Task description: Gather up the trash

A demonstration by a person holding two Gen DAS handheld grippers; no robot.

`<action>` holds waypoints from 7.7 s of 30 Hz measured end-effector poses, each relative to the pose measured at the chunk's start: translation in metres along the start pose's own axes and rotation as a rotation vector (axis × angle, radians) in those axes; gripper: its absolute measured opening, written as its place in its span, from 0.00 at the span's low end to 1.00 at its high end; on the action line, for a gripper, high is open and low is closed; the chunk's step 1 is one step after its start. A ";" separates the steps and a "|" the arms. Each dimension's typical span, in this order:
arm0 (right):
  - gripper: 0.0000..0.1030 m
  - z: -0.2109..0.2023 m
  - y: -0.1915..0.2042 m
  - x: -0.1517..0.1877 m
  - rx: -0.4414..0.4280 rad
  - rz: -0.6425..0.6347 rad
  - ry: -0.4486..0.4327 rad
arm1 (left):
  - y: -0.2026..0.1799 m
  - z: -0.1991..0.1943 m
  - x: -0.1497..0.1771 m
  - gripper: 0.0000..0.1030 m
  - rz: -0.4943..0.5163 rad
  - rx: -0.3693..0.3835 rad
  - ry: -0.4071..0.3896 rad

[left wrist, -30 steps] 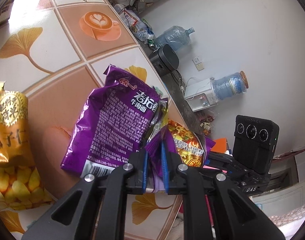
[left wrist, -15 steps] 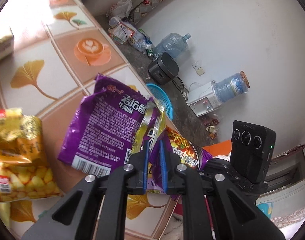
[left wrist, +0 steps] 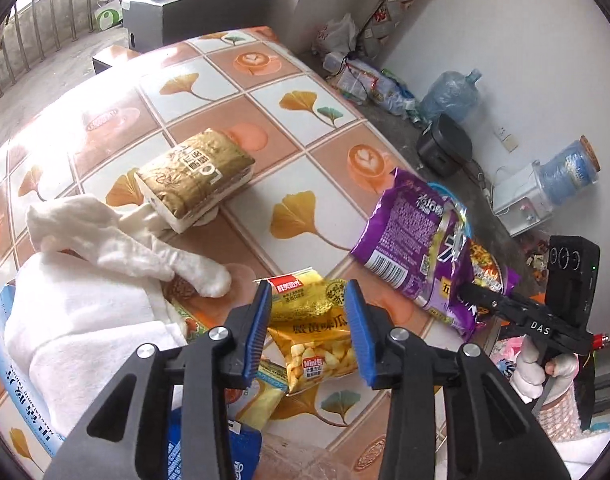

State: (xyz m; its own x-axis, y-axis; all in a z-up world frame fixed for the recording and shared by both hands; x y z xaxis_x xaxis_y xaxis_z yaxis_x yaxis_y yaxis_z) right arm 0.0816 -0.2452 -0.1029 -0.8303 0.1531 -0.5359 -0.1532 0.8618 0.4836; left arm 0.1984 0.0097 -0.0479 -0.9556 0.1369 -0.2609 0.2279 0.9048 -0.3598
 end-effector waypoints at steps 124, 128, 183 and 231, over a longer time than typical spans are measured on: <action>0.82 0.044 0.102 -0.085 0.006 -0.180 -0.111 | 0.105 -0.124 0.036 0.70 -0.114 -0.035 -0.511; 0.77 0.070 0.106 -0.098 -0.024 -0.153 -0.059 | 0.109 -0.111 0.002 0.63 -0.105 0.008 -0.452; 0.25 -0.004 0.020 -0.098 -0.099 0.149 -0.249 | -0.022 -0.176 -0.056 0.09 0.085 0.286 -0.544; 0.53 -0.165 -0.298 0.057 0.717 0.680 -0.443 | -0.412 0.158 -0.057 0.61 0.503 0.338 -0.056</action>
State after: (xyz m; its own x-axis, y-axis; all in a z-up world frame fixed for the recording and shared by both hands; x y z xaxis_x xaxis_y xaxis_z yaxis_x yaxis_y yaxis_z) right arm -0.0079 -0.5733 -0.1636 -0.3335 0.7430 -0.5803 0.7350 0.5904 0.3335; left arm 0.1886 -0.4342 -0.0262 -0.7061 0.4849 -0.5160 0.7044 0.5555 -0.4419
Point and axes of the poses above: each gripper's, at about its wrist camera, not at the fingertips, and z roughly the way its jaws point, y to its left, x to its underside, the point moved 3 cm from there along z, roughly the way its jaws point, and after that the axes turned 15 degrees about -z, right-handed, at the moved point
